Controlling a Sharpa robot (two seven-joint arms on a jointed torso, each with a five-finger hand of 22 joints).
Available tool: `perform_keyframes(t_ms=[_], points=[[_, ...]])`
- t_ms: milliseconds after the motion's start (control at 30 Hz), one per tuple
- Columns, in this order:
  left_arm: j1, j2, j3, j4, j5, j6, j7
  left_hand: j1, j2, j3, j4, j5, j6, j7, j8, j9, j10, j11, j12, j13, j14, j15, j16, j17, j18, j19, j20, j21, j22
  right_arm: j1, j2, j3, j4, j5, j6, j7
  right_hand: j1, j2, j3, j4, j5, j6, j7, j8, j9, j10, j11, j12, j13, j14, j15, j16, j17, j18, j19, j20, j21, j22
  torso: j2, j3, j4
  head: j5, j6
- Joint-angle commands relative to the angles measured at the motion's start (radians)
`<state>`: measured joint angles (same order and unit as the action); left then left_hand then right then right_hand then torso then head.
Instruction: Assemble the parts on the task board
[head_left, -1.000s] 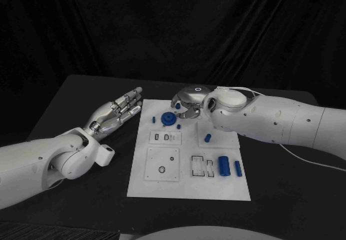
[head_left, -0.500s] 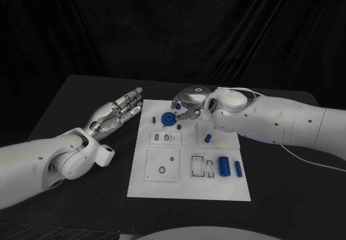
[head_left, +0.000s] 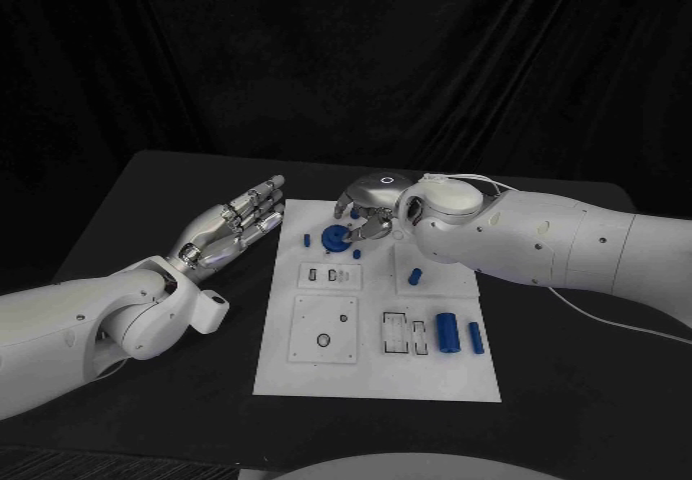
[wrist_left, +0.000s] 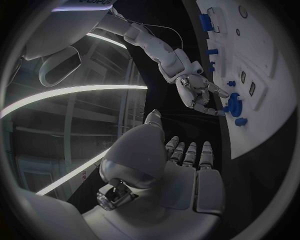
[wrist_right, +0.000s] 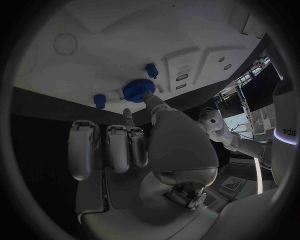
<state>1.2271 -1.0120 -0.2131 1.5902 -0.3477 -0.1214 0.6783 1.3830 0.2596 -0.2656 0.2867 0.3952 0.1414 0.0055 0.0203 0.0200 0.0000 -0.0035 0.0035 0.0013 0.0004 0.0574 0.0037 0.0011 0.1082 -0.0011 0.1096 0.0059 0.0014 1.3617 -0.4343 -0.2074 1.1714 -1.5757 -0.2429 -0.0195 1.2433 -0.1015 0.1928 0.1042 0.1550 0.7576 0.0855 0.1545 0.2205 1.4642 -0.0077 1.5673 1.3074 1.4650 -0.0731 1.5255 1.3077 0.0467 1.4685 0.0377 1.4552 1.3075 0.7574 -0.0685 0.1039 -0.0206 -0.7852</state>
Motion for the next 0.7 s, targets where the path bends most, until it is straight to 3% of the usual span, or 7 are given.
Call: perform_keyframes(t_ms=[33, 467, 700], points=[[0.001, 0.003, 0.001, 0.001, 0.004, 0.011, 0.128, 0.011, -0.001, 0.006, -0.002, 0.006, 0.003, 0.006, 0.001, 0.002, 0.000, 0.010, -0.003, -0.001, 0.000, 0.005, -0.004, -0.001, 0.017, 0.001, 0.008, -0.006, -0.001, -0.007, 0.010, 0.000, -0.012, -0.002, 0.023, 0.010, 0.009, 0.012, -0.007, -0.001, 0.027, 0.003, -0.001, -0.005, -0.002, 0.107, -0.001, 0.004, 0.263, 0.092, 0.000, -0.001, 0.197, -0.012, 0.038, -0.001, 0.004, 0.188, 0.000, -0.0007, 0.0011, 0.001, 0.000], [0.001, 0.007, 0.001, -0.002, 0.004, 0.018, 0.126, 0.015, -0.002, 0.008, -0.004, 0.011, 0.003, 0.006, 0.001, 0.001, 0.000, 0.010, -0.003, -0.001, 0.000, 0.006, -0.004, -0.001, 0.018, 0.001, 0.010, -0.006, -0.001, -0.022, 0.042, 0.000, -0.055, -0.002, 0.038, 0.025, 0.013, 0.018, -0.011, -0.004, 0.069, 0.014, 0.002, -0.004, -0.004, 0.107, 0.001, 0.004, 0.263, 0.092, 0.001, -0.001, 0.196, -0.012, 0.038, 0.000, 0.003, 0.189, 0.000, -0.0005, 0.0012, 0.002, -0.003], [0.001, 0.009, 0.001, -0.004, 0.004, 0.022, 0.125, 0.019, -0.002, 0.010, -0.006, 0.016, 0.002, 0.007, 0.001, 0.001, 0.000, 0.012, -0.003, -0.001, 0.000, 0.007, -0.004, -0.001, 0.018, 0.001, 0.012, -0.006, -0.001, -0.027, 0.050, 0.000, -0.062, -0.002, 0.033, 0.035, 0.027, 0.025, -0.009, -0.018, 0.155, 0.086, 0.000, 0.030, 0.017, 0.107, 0.000, 0.004, 0.263, 0.091, 0.001, -0.001, 0.196, -0.012, 0.038, 0.001, 0.001, 0.191, 0.000, -0.0005, 0.0007, 0.003, -0.004]])
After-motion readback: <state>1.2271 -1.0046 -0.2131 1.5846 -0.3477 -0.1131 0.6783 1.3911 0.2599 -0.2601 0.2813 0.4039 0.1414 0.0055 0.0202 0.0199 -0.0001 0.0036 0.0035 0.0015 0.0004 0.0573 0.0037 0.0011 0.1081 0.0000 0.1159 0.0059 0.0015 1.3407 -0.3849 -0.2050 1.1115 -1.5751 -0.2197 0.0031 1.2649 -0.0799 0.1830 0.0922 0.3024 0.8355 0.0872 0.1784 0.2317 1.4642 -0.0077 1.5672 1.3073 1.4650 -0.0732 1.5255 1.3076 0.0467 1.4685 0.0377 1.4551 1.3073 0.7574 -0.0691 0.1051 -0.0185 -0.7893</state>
